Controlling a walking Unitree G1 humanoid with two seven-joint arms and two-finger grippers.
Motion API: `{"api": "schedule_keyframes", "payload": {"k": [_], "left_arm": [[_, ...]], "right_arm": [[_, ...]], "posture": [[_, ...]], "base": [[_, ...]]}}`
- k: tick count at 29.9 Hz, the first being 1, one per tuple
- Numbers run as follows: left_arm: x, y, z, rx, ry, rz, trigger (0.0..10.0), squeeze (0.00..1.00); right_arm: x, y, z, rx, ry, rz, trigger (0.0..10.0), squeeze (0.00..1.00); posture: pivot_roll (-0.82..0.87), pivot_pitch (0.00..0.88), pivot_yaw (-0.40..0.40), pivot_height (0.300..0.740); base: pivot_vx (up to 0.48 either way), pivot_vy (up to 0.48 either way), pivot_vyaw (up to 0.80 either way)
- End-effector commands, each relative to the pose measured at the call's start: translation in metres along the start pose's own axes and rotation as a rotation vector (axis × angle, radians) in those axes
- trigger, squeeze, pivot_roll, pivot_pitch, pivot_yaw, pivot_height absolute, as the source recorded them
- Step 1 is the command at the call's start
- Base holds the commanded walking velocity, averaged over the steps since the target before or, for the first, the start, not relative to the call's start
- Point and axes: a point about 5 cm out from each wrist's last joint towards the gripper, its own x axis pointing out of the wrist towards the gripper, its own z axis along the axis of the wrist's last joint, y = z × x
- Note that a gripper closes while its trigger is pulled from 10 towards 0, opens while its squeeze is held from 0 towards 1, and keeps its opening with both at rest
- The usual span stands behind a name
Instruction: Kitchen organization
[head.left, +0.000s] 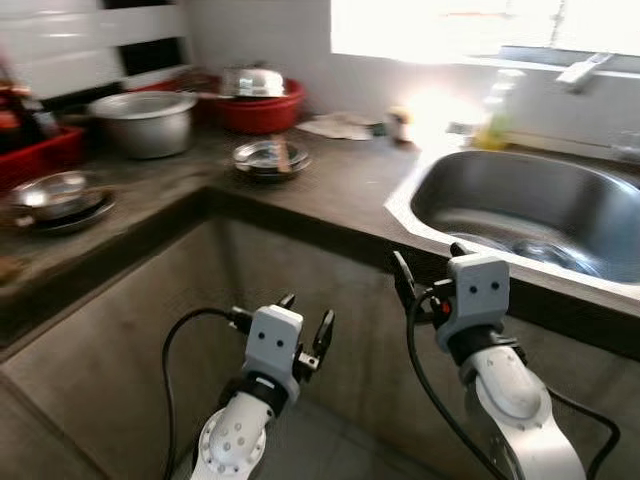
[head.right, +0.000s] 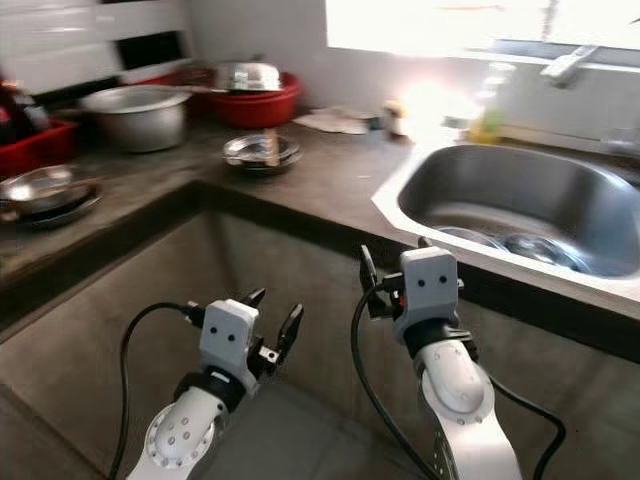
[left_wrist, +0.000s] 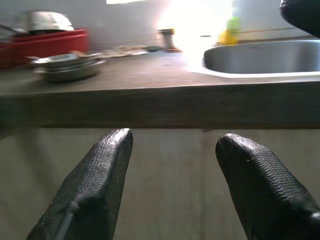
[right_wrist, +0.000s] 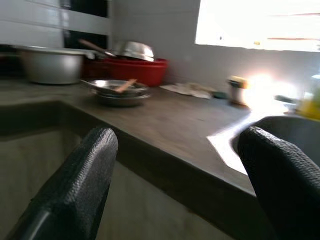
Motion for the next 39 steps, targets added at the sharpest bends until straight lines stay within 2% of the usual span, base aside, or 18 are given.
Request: {"api": "schedule_keyframes", "payload": {"k": [1,19,39], "left_arm": [[0.001,0.001,0.001,0.018,-0.003,0.004,10.0,0.0],[0.002,0.001,0.0,0.022,-0.005,0.001,10.0,0.0],[0.002,0.002,-0.004,0.024,0.005,0.001,10.0,0.0]], "right_arm": [[0.002,0.003,0.004,0.001,-0.022,0.016,10.0,0.0],[0.009,0.0,0.004,-0.002,-0.026,0.015,10.0,0.0],[0.016,0.001,0.006,0.022,-0.034,0.009,10.0,0.0]], "posture": [[0.12,0.0,-0.026,0.74],[0.12,0.0,-0.032,0.74],[0.12,0.0,-0.028,0.74]], "base": [[0.251,0.0,0.8],[0.257,0.0,0.78],[0.292,0.0,0.0]]}}
